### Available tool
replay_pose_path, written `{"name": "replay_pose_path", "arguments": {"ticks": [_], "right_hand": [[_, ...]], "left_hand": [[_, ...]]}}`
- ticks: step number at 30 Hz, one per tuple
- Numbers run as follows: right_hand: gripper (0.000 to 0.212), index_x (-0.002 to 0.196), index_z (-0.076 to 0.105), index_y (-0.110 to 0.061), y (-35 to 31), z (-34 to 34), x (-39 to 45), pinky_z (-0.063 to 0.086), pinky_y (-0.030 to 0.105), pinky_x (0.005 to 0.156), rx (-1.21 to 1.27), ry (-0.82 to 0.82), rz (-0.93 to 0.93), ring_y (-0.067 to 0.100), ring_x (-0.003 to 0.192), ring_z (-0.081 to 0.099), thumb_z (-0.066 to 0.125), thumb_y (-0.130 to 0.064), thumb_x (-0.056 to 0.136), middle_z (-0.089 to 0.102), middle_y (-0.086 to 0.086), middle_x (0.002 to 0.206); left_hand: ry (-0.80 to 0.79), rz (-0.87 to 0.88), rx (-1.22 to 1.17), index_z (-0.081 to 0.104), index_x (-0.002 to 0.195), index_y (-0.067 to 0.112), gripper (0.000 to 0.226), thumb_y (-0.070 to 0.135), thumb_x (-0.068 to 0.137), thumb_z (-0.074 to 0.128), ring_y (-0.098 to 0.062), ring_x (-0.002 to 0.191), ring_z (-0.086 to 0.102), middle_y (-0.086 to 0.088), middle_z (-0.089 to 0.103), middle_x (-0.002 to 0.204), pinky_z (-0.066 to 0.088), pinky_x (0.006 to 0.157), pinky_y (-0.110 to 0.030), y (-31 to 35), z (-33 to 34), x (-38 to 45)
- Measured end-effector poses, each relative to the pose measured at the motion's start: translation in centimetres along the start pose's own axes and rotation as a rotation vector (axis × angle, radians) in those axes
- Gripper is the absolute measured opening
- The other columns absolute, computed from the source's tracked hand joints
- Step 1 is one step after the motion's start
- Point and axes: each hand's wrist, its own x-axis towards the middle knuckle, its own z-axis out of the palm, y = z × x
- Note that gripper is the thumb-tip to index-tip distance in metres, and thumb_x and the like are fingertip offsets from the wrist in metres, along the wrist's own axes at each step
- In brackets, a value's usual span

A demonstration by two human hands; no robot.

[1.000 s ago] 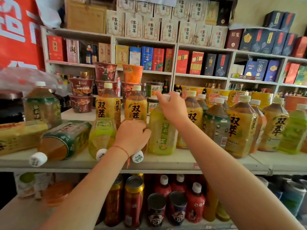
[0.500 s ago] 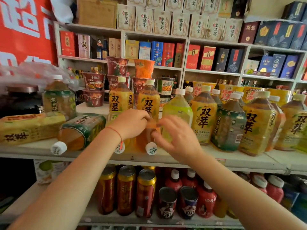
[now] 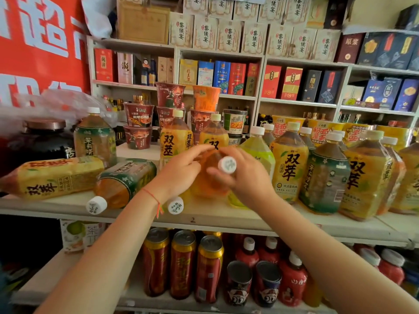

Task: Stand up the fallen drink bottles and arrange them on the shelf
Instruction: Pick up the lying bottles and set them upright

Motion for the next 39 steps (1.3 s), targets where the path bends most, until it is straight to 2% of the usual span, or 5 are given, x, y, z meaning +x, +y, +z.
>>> {"name": "replay_pose_path", "arguments": {"ticks": [13,18,23,30,39], "right_hand": [[0.053,0.135,0.034,-0.013,-1.1,3.5,9.5,0.056,0.036,0.061,0.033,-0.066,0.273,0.024,0.082,0.066,0.062,-0.033,0.094,0.064,0.005,0.1],[0.054,0.143,0.04,-0.005,-1.4,3.4,6.3,0.048,0.043,0.097,-0.117,0.114,0.039,0.03,0.117,0.052,0.056,-0.027,0.096,0.054,0.014,0.129],[0.022,0.107,0.061,-0.007,-2.1,3.7,1.3,0.05,0.037,0.076,0.014,0.065,-0.26,0.027,0.093,0.056,0.053,-0.02,0.092,0.059,0.009,0.103],[0.115,0.159,-0.005,-0.022,-4.3,6.0,-2.3,0.051,0.035,0.097,0.338,-0.519,0.171,0.026,0.125,0.055,0.078,-0.037,0.081,0.034,0.011,0.153],[0.061,0.141,0.048,-0.028,-7.9,6.3,-1.6,0.054,0.028,0.064,0.243,0.11,0.285,0.012,0.078,0.066,0.07,-0.046,0.087,0.07,-0.009,0.096]], "left_hand": [[0.044,-0.091,0.64,0.004,0.159,0.029,0.091,0.049,0.092,0.061,-0.003,0.061,0.048,0.018,0.04,0.075,0.037,0.053,-0.024,-0.9,0.1,1.4],[0.136,-0.117,0.551,0.029,0.154,0.031,0.071,0.049,0.093,0.06,-0.014,0.086,0.063,0.008,0.064,0.1,0.053,0.073,-0.033,-2.4,-0.1,1.0],[0.238,-0.246,0.357,0.053,0.14,0.022,0.046,0.04,0.097,0.057,-0.016,0.129,0.047,0.002,0.051,0.139,0.04,0.109,-0.037,-3.4,-0.2,-0.7],[0.392,-0.417,-0.115,0.037,0.144,0.025,0.046,0.039,0.102,0.05,-0.017,0.111,0.057,0.006,0.056,0.122,0.045,0.096,-0.038,-2.4,0.7,-4.2],[0.286,-0.196,-0.152,0.037,0.15,0.031,0.063,0.055,0.093,0.05,-0.004,0.12,0.053,0.013,0.056,0.13,0.045,0.1,-0.032,-1.6,-1.6,-5.0]]}}
